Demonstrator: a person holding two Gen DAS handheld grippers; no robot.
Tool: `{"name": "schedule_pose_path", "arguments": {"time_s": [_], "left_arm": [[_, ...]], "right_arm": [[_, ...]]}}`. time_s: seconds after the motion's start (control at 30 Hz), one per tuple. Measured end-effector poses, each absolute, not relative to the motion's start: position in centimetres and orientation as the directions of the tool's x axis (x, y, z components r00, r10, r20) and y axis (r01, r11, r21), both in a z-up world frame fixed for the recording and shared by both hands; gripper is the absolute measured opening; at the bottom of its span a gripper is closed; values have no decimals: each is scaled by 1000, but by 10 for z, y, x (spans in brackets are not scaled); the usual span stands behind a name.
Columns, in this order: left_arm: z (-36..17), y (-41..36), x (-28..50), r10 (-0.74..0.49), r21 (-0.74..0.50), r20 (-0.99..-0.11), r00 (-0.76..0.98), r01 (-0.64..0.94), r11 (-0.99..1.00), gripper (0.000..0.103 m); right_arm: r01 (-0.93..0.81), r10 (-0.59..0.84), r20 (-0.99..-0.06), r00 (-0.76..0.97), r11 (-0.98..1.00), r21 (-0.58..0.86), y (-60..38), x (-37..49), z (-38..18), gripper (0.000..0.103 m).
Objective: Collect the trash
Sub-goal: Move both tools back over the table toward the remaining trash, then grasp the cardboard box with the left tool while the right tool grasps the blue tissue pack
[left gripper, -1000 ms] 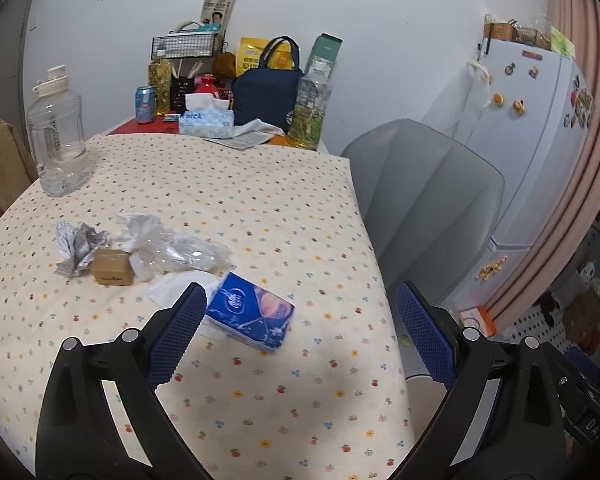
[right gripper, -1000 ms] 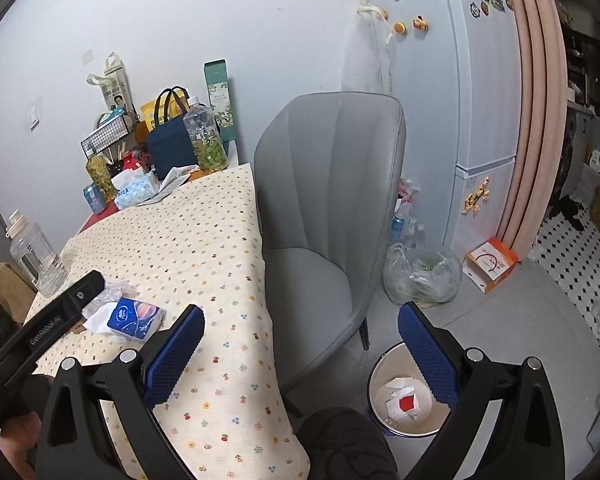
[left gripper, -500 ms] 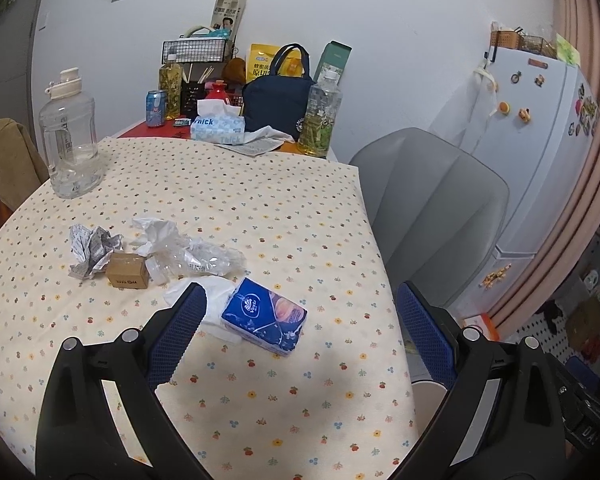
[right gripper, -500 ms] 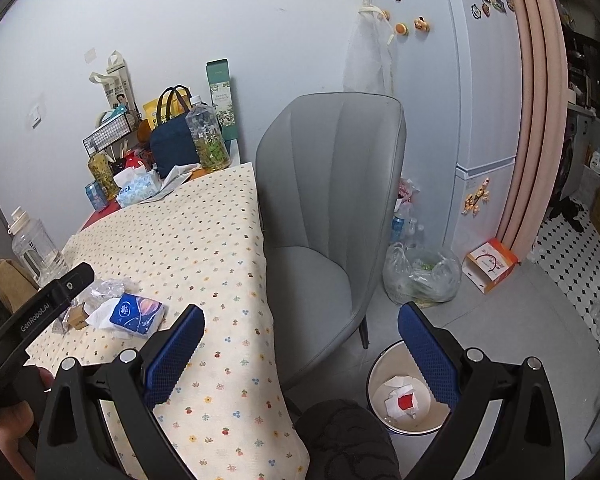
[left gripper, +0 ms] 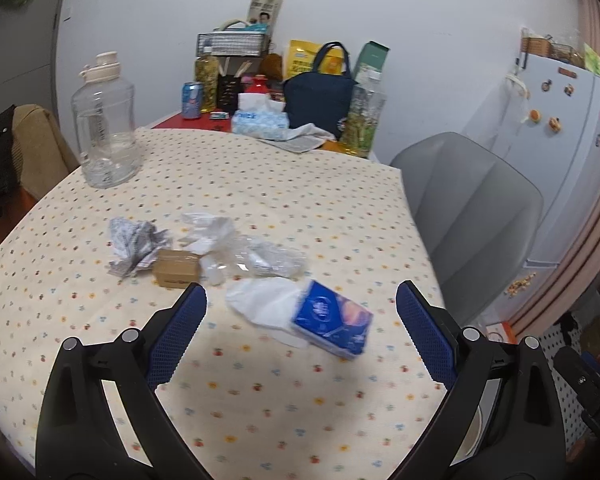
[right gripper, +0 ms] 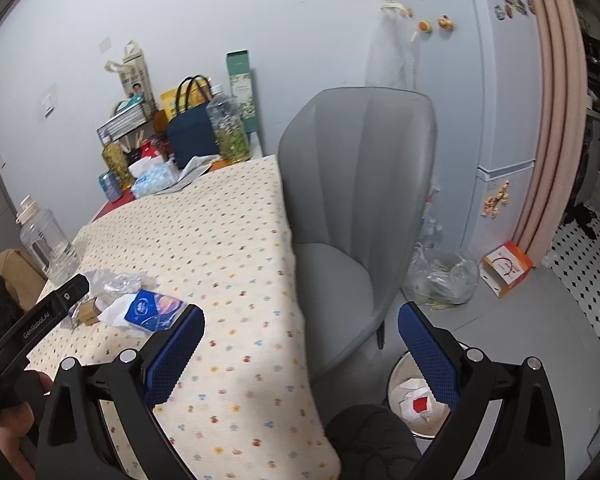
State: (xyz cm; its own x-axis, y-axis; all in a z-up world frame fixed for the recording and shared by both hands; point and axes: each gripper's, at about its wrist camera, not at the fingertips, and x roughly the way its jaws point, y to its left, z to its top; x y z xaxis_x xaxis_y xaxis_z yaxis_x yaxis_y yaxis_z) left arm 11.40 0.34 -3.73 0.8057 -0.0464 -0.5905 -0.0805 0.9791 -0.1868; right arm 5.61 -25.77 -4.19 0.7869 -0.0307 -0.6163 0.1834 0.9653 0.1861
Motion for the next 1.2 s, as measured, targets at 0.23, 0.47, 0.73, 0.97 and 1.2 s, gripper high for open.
{"name": "schedule_pose_path", "arguments": {"time_s": [0.23, 0.47, 0.73, 0.97, 1.2], "left_arm": [[-52, 48, 123, 12, -192, -618, 786, -165, 967, 95], [-72, 89, 131, 45, -202, -646, 762, -228, 952, 95], [-90, 121, 144, 54, -221, -674, 737, -270, 937, 90], [-103, 122, 163, 25, -230, -703, 711, -261, 938, 78], [-115, 118, 178, 11, -231, -721, 693, -255, 939, 76]], "right_arm": [[122, 22, -634, 773, 976, 183, -224, 80, -52, 95], [36, 94, -653, 751, 983, 183, -178, 105, -65, 95], [-25, 142, -688, 712, 984, 177, -140, 129, -82, 95], [-48, 152, -718, 679, 985, 164, -123, 145, -96, 94], [-63, 158, -737, 657, 986, 155, -114, 156, -105, 93]]}}
